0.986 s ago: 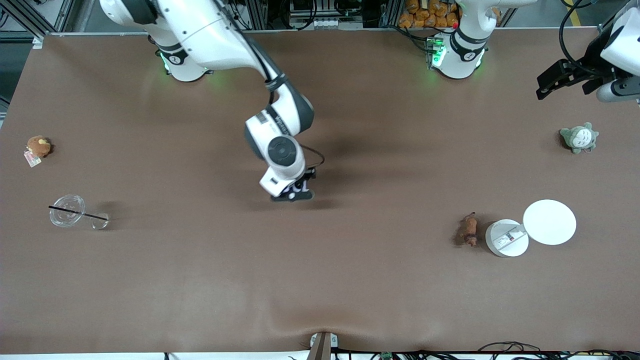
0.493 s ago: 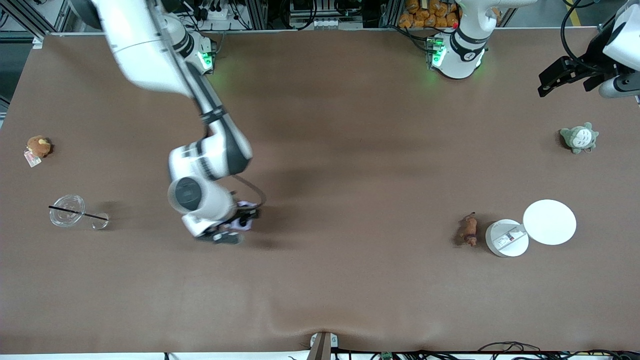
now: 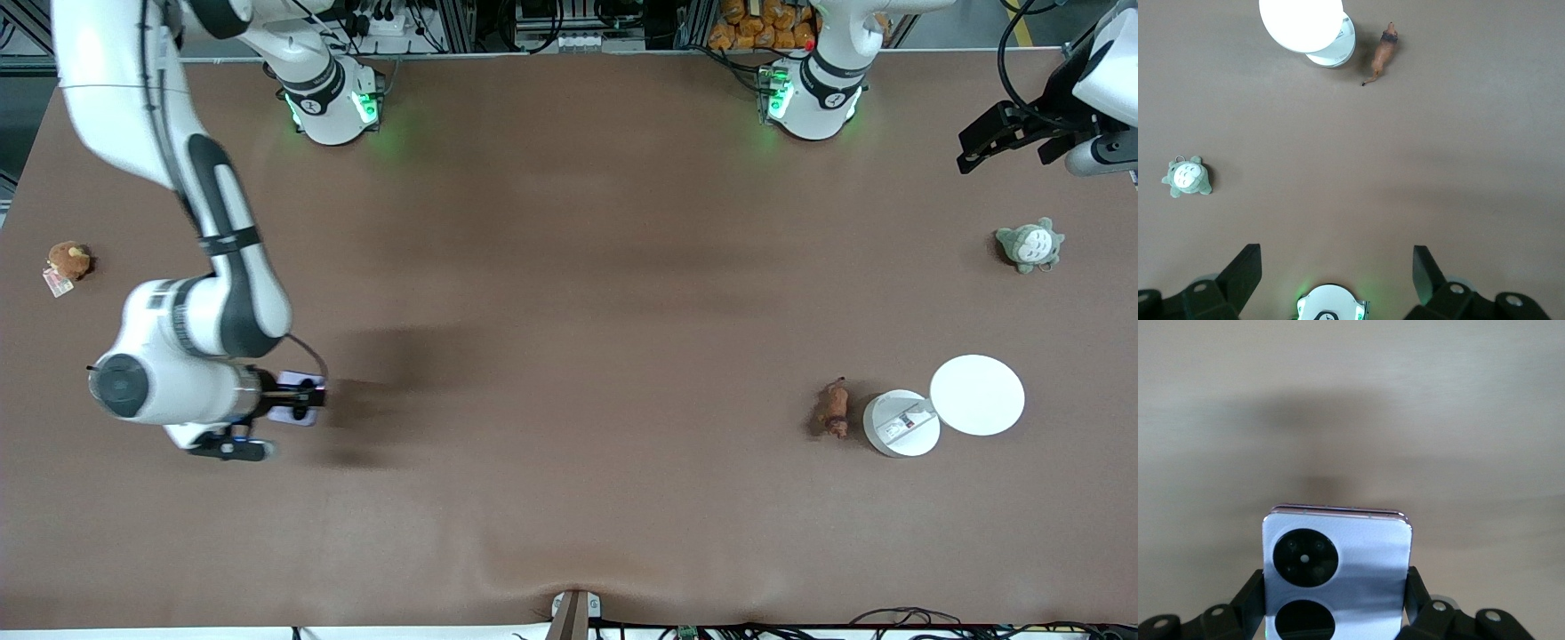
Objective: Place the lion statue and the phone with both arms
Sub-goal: 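Carry the white phone with the right gripper toward the clear cup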
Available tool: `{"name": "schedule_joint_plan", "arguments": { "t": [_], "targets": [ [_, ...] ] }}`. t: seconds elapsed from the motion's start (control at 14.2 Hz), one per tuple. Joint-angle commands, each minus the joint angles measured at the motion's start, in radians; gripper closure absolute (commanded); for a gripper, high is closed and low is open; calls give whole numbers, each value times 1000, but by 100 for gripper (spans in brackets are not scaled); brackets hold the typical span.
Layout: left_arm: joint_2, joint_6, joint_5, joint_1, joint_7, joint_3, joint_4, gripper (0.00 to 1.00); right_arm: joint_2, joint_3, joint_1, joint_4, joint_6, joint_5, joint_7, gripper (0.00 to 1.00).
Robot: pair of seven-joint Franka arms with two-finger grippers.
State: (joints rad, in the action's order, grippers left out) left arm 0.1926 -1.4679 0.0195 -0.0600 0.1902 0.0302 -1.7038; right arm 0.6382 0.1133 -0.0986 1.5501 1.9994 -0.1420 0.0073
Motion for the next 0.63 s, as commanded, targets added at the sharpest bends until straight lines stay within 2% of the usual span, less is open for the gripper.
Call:
{"name": "schedule_joint_plan", "arguments": {
  "t": [0.0, 0.21, 0.56],
  "targets": [
    [-1, -9, -1, 2, -20, -6, -4, 0, 3, -14, 75, 71, 95, 53, -104, 100],
    [1, -9, -1, 5, -20, -6, -4, 0, 17, -15, 128, 145, 235, 53, -196, 100],
    [5, -9, -1, 5, -20, -7, -5, 0, 38, -17, 143, 169, 254, 53, -204, 100]
  ]
}}
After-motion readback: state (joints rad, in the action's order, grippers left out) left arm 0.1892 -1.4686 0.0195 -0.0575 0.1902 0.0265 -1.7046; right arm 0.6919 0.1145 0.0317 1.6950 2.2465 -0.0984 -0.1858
